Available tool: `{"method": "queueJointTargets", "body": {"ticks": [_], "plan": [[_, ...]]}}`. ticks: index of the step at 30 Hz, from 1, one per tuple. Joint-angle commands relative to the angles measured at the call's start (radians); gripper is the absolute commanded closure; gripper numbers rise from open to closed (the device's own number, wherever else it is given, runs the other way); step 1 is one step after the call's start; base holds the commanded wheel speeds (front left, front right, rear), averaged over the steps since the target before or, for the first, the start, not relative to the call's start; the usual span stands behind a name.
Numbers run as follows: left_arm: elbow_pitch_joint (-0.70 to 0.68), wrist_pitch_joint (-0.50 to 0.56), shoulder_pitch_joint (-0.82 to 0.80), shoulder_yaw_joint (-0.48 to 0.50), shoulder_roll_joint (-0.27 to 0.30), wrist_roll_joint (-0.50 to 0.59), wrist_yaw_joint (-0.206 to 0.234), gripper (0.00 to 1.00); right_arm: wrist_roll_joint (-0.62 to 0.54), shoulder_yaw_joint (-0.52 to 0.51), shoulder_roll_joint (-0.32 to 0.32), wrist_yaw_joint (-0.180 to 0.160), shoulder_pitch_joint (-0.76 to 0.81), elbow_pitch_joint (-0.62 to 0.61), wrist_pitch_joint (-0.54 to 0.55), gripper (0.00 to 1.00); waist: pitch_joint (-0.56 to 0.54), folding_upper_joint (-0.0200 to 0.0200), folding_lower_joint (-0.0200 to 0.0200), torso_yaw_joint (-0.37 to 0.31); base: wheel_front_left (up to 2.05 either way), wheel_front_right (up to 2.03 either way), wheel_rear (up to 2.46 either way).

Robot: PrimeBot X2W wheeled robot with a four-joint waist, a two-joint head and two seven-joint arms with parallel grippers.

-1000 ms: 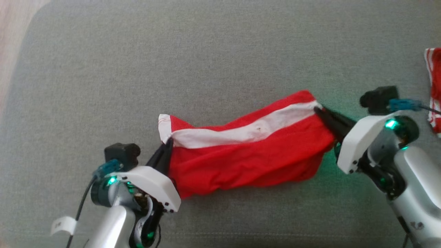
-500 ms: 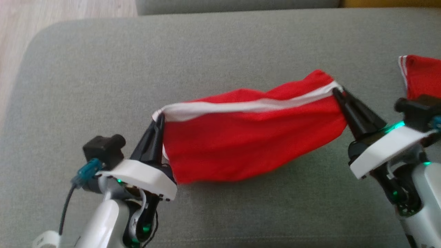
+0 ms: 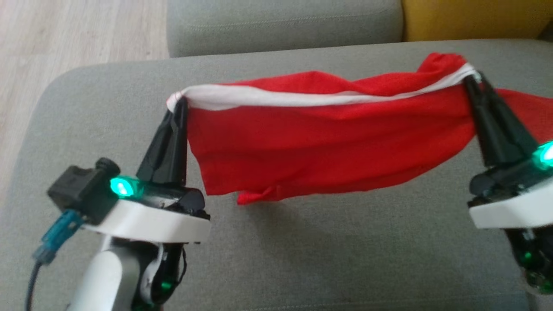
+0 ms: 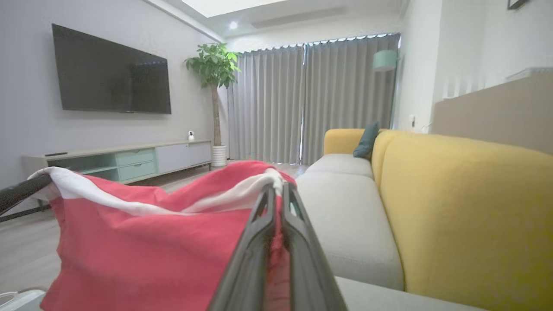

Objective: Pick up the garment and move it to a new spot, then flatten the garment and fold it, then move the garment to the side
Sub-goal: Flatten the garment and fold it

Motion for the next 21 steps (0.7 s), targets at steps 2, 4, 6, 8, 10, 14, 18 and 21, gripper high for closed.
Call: {"method": "queueJointTargets", "body": {"ticks": [2,4,6,8,10,14,18,21], "plan": [[-0.092,0.021,-0.073,0.048,0.036,0.023,0.003,1.00,-0.025,-0.014,0.003,0.007,-0.013,-0.096,0.021,1.00,-0.005,-0.0001,0.0000,-0.009,0.00,0.00,0.00],[-0.123,0.046,-0.099,0.048,0.051,0.032,-0.001,1.00,-0.036,-0.026,0.007,0.007,-0.021,-0.125,0.036,1.00,-0.001,-0.0001,0.0000,-0.014,0.00,0.00,0.00],[-0.132,0.071,-0.136,0.049,0.064,0.037,-0.007,1.00,-0.045,-0.030,0.009,0.007,-0.041,-0.131,0.051,1.00,0.011,-0.0001,0.0000,-0.017,0.00,0.00,0.00],[-0.112,0.092,-0.185,0.054,0.068,0.025,-0.019,1.00,-0.042,-0.016,0.013,0.007,-0.076,-0.110,0.062,1.00,0.028,-0.0001,0.0000,-0.021,0.00,0.00,0.00],[-0.057,0.111,-0.244,0.061,0.072,0.006,-0.037,1.00,-0.037,0.004,0.013,0.007,-0.133,-0.059,0.063,1.00,0.050,-0.0001,0.0000,-0.025,0.00,0.00,0.00],[0.103,0.109,-0.411,0.078,0.088,0.005,-0.080,1.00,-0.037,0.054,0.032,0.007,-0.322,0.116,0.026,1.00,0.108,-0.0001,0.0000,-0.041,0.00,0.00,0.00],[0.288,0.068,-0.644,0.094,0.094,0.034,-0.113,1.00,-0.088,0.098,0.089,0.007,-0.576,0.345,-0.064,1.00,0.177,-0.0001,0.0000,-0.056,0.00,0.00,0.00],[0.442,0.011,-0.817,0.107,0.086,0.060,-0.118,1.00,-0.147,0.109,0.152,0.007,-0.751,0.545,-0.162,1.00,0.220,-0.0001,0.0000,-0.062,0.00,0.00,0.00]]}}
